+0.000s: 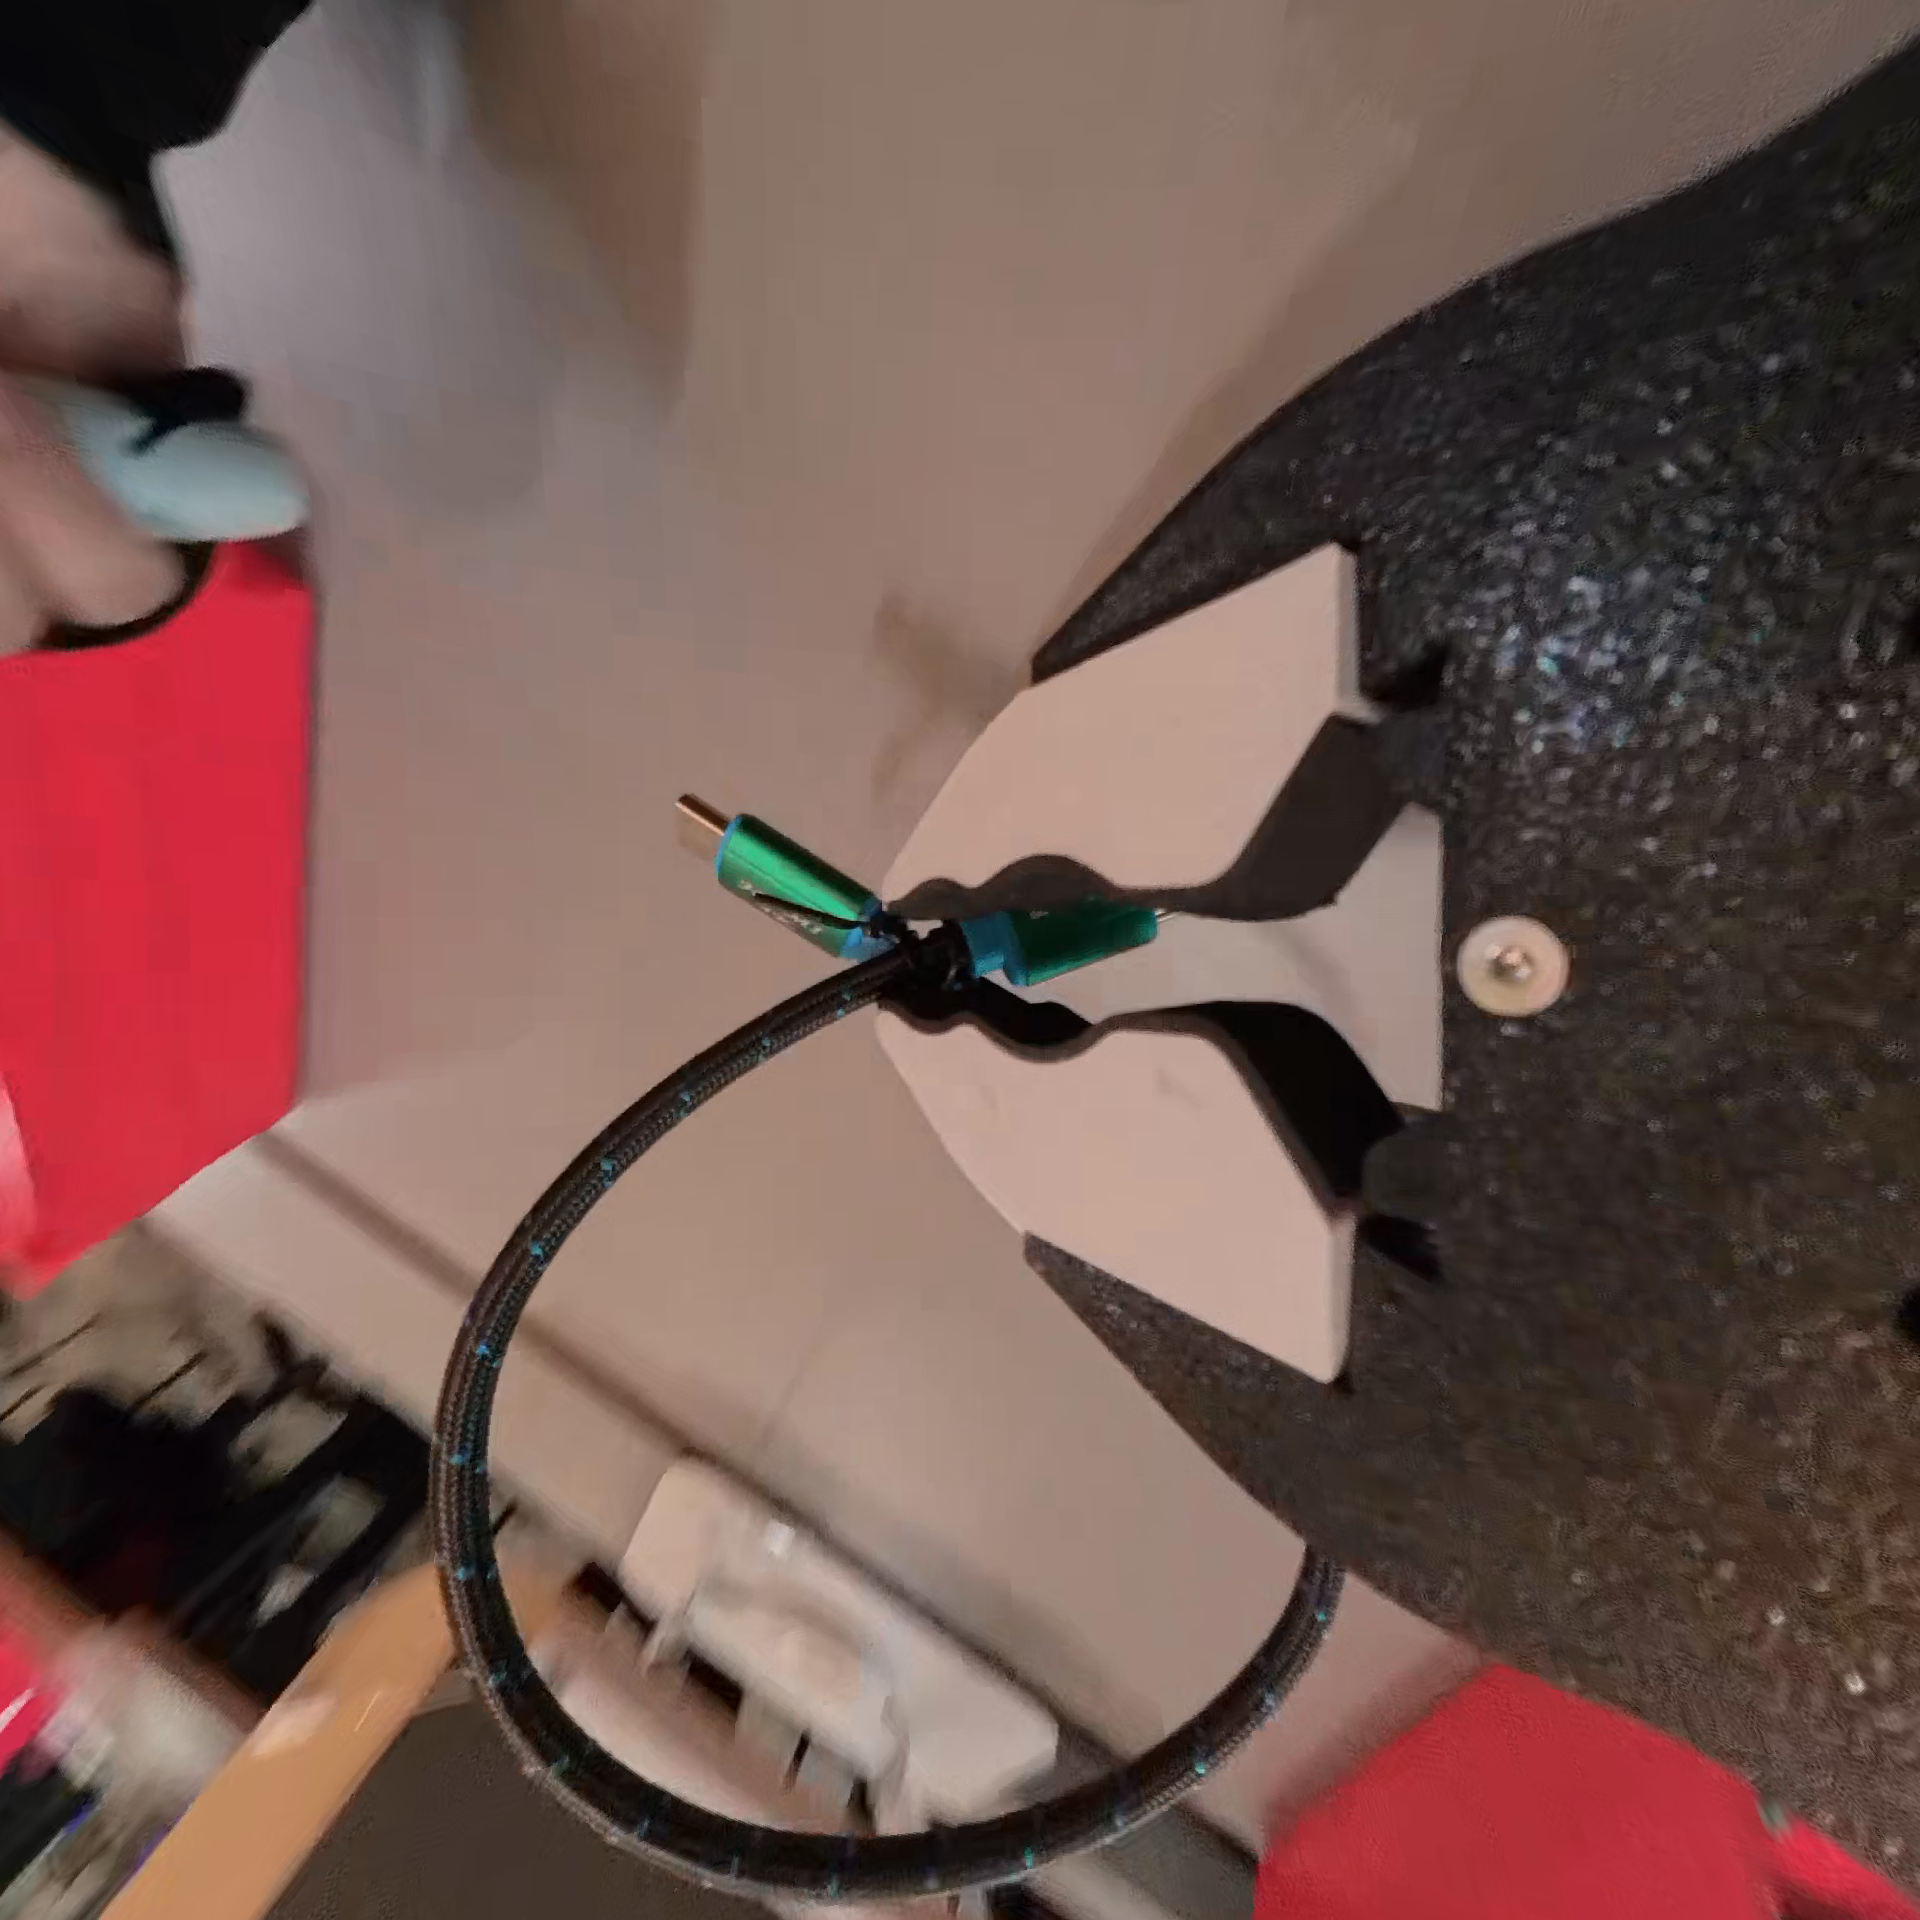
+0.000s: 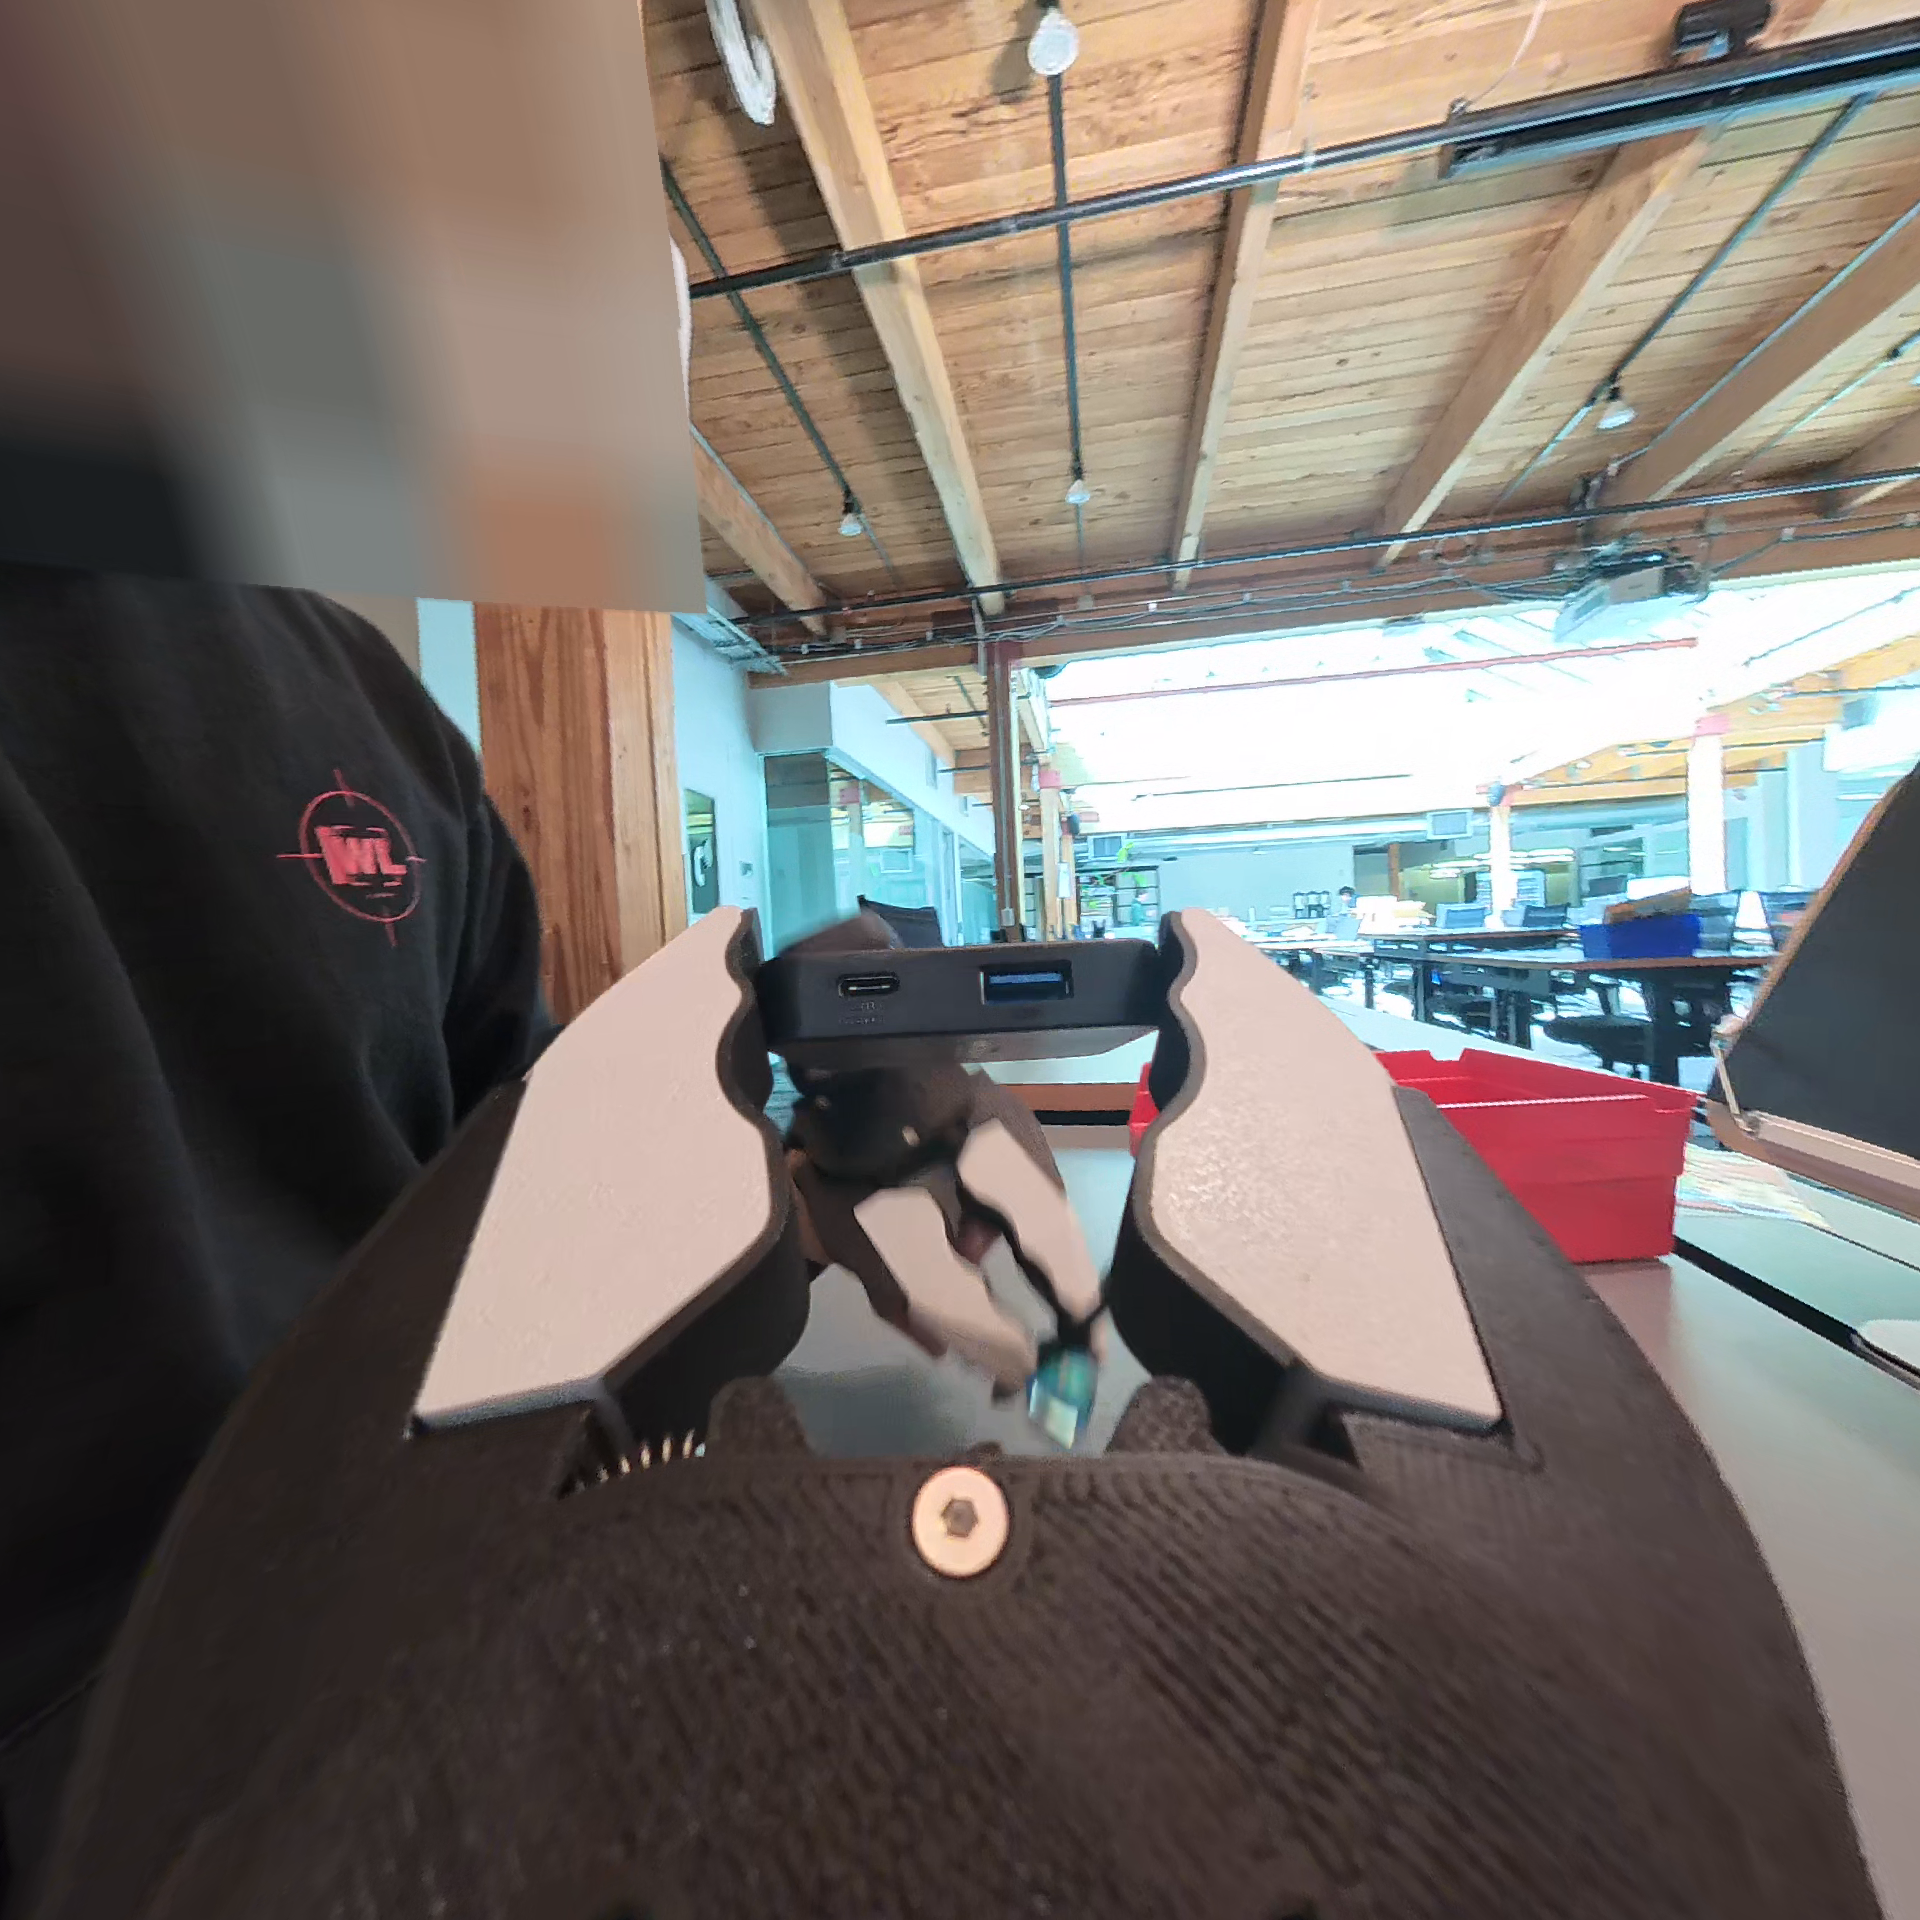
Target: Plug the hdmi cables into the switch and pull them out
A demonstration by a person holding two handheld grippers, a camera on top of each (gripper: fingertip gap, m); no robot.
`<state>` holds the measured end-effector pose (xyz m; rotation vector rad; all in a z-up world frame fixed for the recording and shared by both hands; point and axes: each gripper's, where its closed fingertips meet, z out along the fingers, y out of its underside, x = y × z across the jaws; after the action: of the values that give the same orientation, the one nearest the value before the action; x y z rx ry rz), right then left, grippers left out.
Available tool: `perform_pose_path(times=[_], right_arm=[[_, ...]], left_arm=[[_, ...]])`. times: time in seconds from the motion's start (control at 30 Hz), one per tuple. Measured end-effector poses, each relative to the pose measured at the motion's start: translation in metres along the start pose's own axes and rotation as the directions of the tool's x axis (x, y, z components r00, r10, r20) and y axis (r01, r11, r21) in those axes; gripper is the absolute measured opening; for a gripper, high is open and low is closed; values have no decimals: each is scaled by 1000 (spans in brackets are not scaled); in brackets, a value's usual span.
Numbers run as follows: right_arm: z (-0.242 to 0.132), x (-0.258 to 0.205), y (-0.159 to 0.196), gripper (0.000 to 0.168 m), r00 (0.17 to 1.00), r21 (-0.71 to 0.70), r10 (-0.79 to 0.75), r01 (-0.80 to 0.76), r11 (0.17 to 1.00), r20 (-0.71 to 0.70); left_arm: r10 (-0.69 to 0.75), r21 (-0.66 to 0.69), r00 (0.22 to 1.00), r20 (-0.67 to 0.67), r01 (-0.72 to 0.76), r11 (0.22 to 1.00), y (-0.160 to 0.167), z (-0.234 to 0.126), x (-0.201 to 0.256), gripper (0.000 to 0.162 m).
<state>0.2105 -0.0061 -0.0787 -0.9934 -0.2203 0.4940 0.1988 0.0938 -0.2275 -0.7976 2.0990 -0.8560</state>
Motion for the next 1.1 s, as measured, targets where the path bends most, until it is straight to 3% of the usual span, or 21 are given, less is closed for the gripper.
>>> perform_pose_path(times=[0.17, 0.33, 0.47, 0.63, 1.1], right_arm=[[2, 2, 1, 73, 999, 8, 11, -10, 1000, -35], [2, 9, -1, 73, 997, 92, 69, -65, 994, -45], [-4, 15, -8, 73, 990, 219, 142, -133, 967, -24], [-3, 16, -4, 73, 991, 208, 125, -112, 972, -47], [1, 18, 1, 73, 992, 210, 74, -50, 976, -107]], left_arm=[[47, 94, 981, 189, -66, 993, -29, -20, -28, 12], [41, 27, 952, 304, -51, 998, -48, -36, -48, 12], [74, -8, 940, 332, -75, 997, -77, -40, -50, 12], [131, -27, 921, 367, -130, 991, -100, -40, -46, 12], [159, -28, 892, 423, -162, 986, -103, -36, -41, 12]])
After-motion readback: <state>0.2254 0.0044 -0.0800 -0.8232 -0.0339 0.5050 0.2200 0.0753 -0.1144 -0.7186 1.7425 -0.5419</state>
